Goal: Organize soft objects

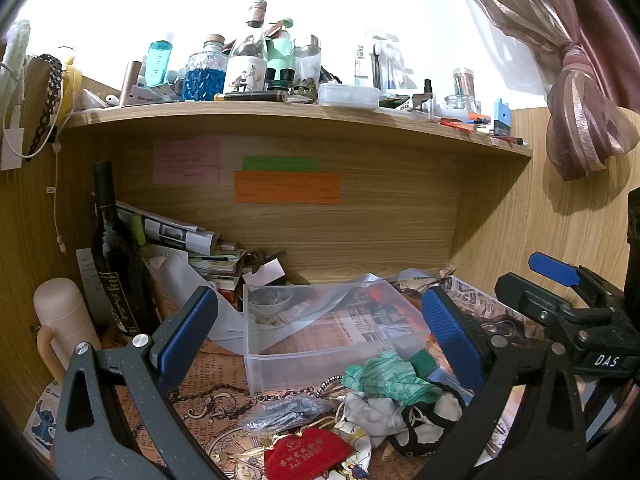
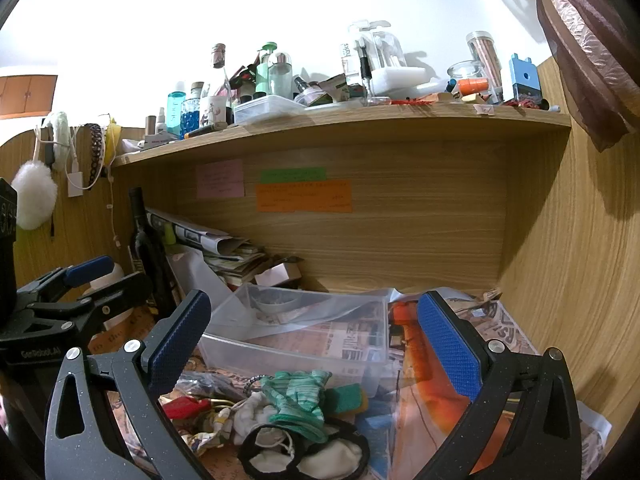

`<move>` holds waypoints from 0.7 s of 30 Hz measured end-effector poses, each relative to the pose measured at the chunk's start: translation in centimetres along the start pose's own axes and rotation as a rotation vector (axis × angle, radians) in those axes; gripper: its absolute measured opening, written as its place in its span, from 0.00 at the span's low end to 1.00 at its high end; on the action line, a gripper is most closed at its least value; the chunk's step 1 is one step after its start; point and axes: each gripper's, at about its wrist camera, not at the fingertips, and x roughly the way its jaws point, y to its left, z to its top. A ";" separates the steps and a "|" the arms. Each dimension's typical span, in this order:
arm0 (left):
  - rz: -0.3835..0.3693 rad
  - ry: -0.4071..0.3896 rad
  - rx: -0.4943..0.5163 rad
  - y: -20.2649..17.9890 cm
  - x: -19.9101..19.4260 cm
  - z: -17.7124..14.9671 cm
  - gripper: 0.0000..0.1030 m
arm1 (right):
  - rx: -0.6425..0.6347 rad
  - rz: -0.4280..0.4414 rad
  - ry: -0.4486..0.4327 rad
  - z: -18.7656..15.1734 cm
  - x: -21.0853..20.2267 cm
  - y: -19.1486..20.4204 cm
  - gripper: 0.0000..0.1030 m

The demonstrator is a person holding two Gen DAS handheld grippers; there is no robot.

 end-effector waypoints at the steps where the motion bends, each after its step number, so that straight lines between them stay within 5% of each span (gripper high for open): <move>1: -0.001 0.001 0.000 0.0 0.0 0.0 1.00 | 0.000 0.000 0.000 0.0 0.0 0.0 1.00; 12: 0.039 0.061 -0.003 1.4 1.2 -1.0 1.00 | 0.024 -0.045 0.042 -0.6 0.9 -0.9 1.00; 21: 0.064 0.289 -0.047 5.2 5.0 -5.4 1.00 | 0.045 -0.046 0.197 -3.8 3.2 -2.9 1.00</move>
